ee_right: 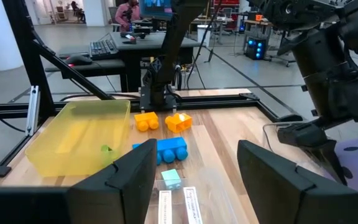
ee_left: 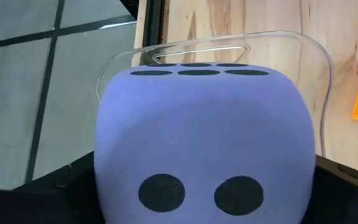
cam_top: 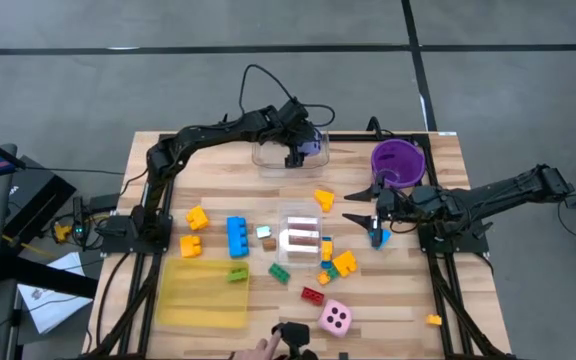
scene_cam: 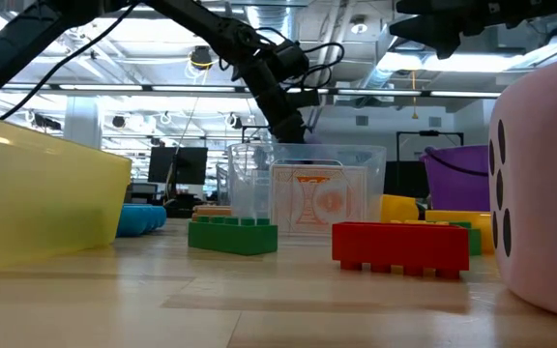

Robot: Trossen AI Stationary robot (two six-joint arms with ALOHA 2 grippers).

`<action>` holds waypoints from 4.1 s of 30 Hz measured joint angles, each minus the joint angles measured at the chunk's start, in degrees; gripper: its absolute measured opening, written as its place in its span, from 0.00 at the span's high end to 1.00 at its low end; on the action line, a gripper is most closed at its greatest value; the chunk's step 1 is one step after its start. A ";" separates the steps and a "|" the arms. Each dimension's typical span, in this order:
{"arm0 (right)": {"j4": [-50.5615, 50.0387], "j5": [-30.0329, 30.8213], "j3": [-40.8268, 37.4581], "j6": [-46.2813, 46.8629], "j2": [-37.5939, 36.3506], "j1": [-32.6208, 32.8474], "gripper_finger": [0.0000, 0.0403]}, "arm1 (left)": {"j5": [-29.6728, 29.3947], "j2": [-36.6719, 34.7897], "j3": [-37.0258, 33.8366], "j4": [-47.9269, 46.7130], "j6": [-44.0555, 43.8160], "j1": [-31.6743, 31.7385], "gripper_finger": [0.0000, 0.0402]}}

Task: Pick & Place Toys
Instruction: Put the violet die into the top transparent bin, then put the pink die into the top transparent bin

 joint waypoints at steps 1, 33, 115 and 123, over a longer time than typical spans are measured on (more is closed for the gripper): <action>0.00 0.00 0.00 0.00 0.00 0.00 0.46 | 0.01 0.00 0.00 -0.03 -0.14 0.00 0.08; -0.25 0.00 0.02 0.02 0.00 0.00 0.46 | 1.33 -0.02 0.00 2.45 -2.99 -0.55 0.00; -14.88 0.22 0.04 19.50 0.72 1.22 0.31 | 9.37 -54.47 -35.64 15.01 -15.88 -30.08 0.00; -13.55 3.55 0.14 25.50 4.59 5.91 0.31 | 2.16 -63.44 -53.59 36.54 -14.17 -34.86 0.00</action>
